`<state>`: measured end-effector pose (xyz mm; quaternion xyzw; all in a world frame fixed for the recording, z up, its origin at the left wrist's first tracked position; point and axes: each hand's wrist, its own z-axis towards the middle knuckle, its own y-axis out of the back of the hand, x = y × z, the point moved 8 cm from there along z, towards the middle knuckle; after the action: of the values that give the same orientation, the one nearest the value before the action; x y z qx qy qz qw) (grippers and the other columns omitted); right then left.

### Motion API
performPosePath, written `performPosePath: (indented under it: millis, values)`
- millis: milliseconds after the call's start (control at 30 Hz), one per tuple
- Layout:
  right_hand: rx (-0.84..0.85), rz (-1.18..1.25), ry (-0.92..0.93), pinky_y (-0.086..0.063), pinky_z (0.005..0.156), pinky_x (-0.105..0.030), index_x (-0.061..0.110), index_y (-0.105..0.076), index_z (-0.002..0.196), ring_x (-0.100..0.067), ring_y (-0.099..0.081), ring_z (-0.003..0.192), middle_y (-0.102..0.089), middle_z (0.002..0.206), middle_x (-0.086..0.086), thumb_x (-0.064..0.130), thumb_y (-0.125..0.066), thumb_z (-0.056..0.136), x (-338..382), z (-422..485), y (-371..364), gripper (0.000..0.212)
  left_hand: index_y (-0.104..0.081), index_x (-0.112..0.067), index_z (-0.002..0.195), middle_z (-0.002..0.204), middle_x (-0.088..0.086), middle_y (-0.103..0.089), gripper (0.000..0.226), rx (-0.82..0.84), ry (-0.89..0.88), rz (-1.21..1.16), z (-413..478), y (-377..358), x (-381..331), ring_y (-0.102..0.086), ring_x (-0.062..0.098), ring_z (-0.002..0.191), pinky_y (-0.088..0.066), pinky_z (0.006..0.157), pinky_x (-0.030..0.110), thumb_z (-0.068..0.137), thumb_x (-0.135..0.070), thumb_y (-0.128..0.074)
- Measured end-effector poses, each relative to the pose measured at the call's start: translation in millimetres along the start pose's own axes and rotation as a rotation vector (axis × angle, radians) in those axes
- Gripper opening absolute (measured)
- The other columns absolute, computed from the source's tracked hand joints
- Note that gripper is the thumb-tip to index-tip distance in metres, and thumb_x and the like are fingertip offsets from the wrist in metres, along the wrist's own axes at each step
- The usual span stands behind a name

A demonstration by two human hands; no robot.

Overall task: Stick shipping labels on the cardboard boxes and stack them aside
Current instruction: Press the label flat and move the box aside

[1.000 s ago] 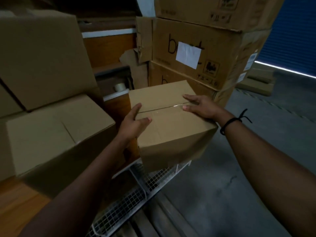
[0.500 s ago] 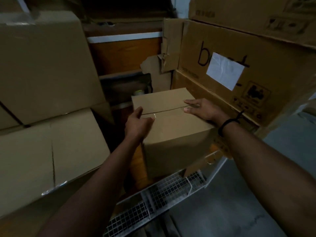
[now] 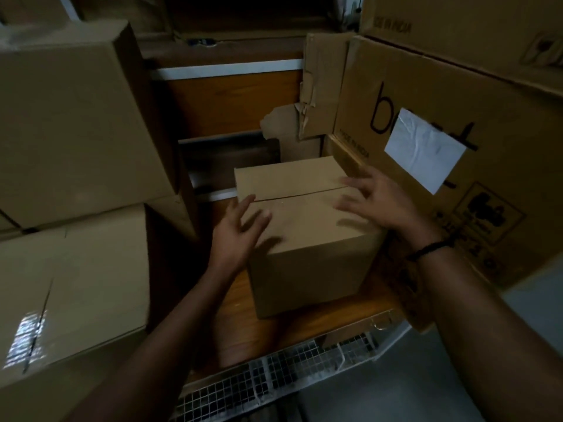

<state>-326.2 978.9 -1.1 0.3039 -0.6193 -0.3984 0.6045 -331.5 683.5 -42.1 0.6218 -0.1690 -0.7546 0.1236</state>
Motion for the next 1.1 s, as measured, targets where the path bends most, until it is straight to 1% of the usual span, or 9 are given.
performPosePath:
  millis: [67, 133, 267, 400, 600, 667, 833, 933, 1100]
  values:
    - [0.127, -0.031, 0.025, -0.026, 0.11, -0.059, 0.056, -0.039, 0.137, -0.023, -0.02, 0.145, -0.009, 0.161, 0.014, 0.087, -0.059, 0.055, -7, -18, -14, 0.089, -0.042, -0.039, 0.144, 0.163, 0.0, -0.017, 0.094, 0.115, -0.036, 0.03, -15, -8, 6, -0.026, 0.01, 0.139, -0.037, 0.106, 0.032, 0.063, -0.08, -0.067]
    - [0.201, 0.036, 0.062, -0.029, 0.111, -0.057, 0.055, -0.04, 0.137, -0.023, -0.018, 0.146, -0.008, 0.161, 0.014, 0.076, -0.071, 0.056, -9, -23, -30, 0.089, -0.045, -0.037, 0.143, 0.164, -0.003, -0.01, 0.104, 0.167, -0.081, 0.135, -15, -18, 16, -0.03, 0.018, 0.142, -0.041, 0.11, 0.04, 0.053, -0.081, -0.072]
    - [0.126, 0.198, 0.126, -0.036, 0.11, -0.05, 0.04, -0.054, 0.132, -0.018, -0.025, 0.144, -0.02, 0.159, 0.012, 0.064, -0.079, 0.051, -6, -7, -27, 0.088, -0.051, -0.029, 0.141, 0.163, -0.006, -0.011, 0.104, 0.109, -0.079, 0.15, 4, -22, 16, -0.033, 0.021, 0.142, -0.04, 0.111, 0.04, 0.049, -0.073, -0.074]
    - [0.078, 0.179, 0.154, -0.033, 0.112, -0.041, 0.033, -0.058, 0.132, -0.015, -0.028, 0.141, -0.024, 0.158, 0.011, 0.055, -0.082, 0.058, -5, 24, -13, 0.082, -0.051, -0.029, 0.141, 0.164, -0.006, -0.007, 0.104, 0.085, -0.054, 0.116, 32, -28, 9, -0.032, 0.022, 0.142, -0.041, 0.111, 0.044, 0.048, -0.07, -0.076]
    - [0.158, 0.168, 0.115, -0.029, 0.108, -0.035, 0.032, -0.059, 0.132, -0.02, -0.033, 0.14, -0.027, 0.158, 0.007, 0.053, -0.082, 0.062, -10, 73, -14, 0.077, -0.051, -0.032, 0.14, 0.164, -0.003, -0.011, 0.099, 0.107, 0.021, 0.086, 76, -41, 20, -0.028, 0.025, 0.145, -0.039, 0.111, 0.05, 0.052, -0.064, -0.083]
    - [0.184, 0.162, 0.11, -0.028, 0.113, -0.04, 0.032, -0.058, 0.132, -0.021, -0.031, 0.141, -0.026, 0.158, 0.007, 0.055, -0.081, 0.062, -14, 80, -18, 0.077, -0.05, -0.031, 0.141, 0.163, -0.003, -0.013, 0.102, 0.119, 0.025, 0.098, 82, -45, 21, -0.03, 0.024, 0.144, -0.04, 0.111, 0.05, 0.05, -0.067, -0.082]
    - [0.179, 0.13, 0.143, -0.027, 0.116, -0.045, 0.033, -0.054, 0.136, -0.021, -0.028, 0.143, -0.025, 0.159, 0.006, 0.056, -0.079, 0.066, -22, 86, -30, 0.078, -0.044, -0.033, 0.145, 0.165, -0.001, 0.002, 0.101, 0.14, 0.021, 0.179, 86, -50, 21, -0.032, 0.025, 0.143, -0.041, 0.111, 0.047, 0.056, -0.065, -0.08]
    - [0.164, 0.067, 0.152, -0.025, 0.116, -0.046, 0.034, -0.051, 0.138, -0.021, -0.026, 0.143, -0.025, 0.159, 0.005, 0.059, -0.074, 0.071, -22, 90, -30, 0.075, -0.043, -0.03, 0.145, 0.165, 0.005, -0.004, 0.089, 0.113, 0.015, 0.253, 87, -50, 16, -0.035, 0.026, 0.142, -0.039, 0.112, 0.044, 0.068, -0.054, -0.08]
    - [0.143, -0.155, 0.157, -0.023, 0.116, -0.052, 0.036, -0.046, 0.142, -0.029, -0.023, 0.144, -0.029, 0.158, 0.001, 0.078, -0.053, 0.07, -17, 87, -31, 0.083, -0.041, -0.024, 0.147, 0.164, 0.01, -0.005, 0.07, 0.073, -0.011, 0.337, 77, -50, -6, -0.038, 0.027, 0.139, -0.039, 0.11, 0.037, 0.085, -0.035, -0.072]
